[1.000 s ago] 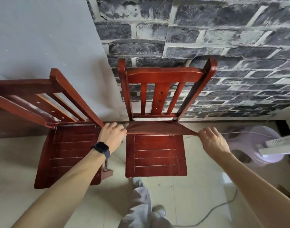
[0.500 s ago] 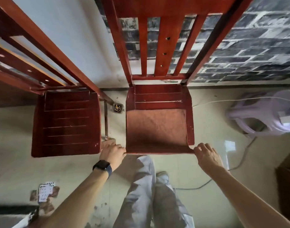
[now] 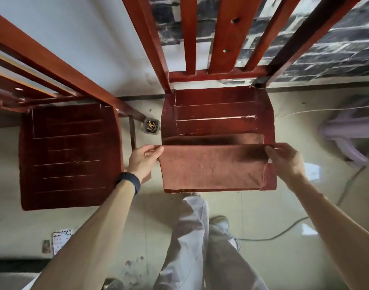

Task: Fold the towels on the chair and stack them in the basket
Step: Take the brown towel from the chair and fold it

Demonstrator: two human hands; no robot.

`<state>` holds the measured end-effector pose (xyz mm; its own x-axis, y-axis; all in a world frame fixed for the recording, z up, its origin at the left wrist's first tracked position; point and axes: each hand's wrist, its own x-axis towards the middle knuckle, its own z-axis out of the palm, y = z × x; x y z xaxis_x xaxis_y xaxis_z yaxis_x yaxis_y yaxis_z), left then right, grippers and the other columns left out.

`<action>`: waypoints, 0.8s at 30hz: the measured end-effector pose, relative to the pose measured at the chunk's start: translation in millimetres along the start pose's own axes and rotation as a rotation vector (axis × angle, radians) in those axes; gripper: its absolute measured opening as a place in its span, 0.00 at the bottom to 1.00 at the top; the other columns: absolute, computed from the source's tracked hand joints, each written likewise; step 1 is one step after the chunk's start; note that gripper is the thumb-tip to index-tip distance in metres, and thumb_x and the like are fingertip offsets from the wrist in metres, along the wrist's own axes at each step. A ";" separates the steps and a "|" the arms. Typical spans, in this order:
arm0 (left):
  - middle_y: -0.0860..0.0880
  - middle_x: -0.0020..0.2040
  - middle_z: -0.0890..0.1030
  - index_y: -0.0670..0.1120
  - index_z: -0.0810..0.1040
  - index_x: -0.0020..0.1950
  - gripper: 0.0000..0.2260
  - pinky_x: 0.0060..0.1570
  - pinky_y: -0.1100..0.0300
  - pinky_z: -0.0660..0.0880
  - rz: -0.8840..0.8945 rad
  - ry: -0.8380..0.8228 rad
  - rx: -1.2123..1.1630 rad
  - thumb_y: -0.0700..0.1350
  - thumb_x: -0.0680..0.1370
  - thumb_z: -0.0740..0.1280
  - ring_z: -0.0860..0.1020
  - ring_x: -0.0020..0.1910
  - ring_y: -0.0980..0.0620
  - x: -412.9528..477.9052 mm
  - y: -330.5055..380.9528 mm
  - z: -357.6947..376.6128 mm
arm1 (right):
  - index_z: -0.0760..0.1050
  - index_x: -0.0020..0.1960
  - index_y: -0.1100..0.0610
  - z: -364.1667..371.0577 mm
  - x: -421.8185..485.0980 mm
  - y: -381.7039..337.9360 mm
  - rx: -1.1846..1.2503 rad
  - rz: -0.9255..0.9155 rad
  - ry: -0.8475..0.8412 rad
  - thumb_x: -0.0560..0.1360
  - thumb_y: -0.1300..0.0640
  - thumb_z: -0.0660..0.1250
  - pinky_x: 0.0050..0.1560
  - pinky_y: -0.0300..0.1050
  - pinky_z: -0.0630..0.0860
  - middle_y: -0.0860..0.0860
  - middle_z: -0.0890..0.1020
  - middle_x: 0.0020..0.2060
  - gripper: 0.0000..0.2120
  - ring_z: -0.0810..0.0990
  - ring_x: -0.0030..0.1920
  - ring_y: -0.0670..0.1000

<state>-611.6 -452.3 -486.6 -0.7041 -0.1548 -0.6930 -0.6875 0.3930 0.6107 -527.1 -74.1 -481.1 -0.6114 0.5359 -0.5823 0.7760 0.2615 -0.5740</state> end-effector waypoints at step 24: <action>0.47 0.55 0.79 0.52 0.73 0.60 0.13 0.43 0.49 0.79 0.417 0.200 0.801 0.55 0.79 0.64 0.79 0.51 0.42 53.5 -13.6 32.8 | 0.72 0.53 0.63 53.5 52.7 5.1 -0.259 -0.092 0.268 0.79 0.52 0.65 0.54 0.48 0.65 0.63 0.78 0.50 0.13 0.74 0.54 0.63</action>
<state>-634.1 -436.2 -544.5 -0.9358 0.0161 -0.3522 -0.0954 0.9501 0.2969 -563.7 -87.4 -545.5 -0.6448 0.6825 -0.3441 0.7540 0.4945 -0.4322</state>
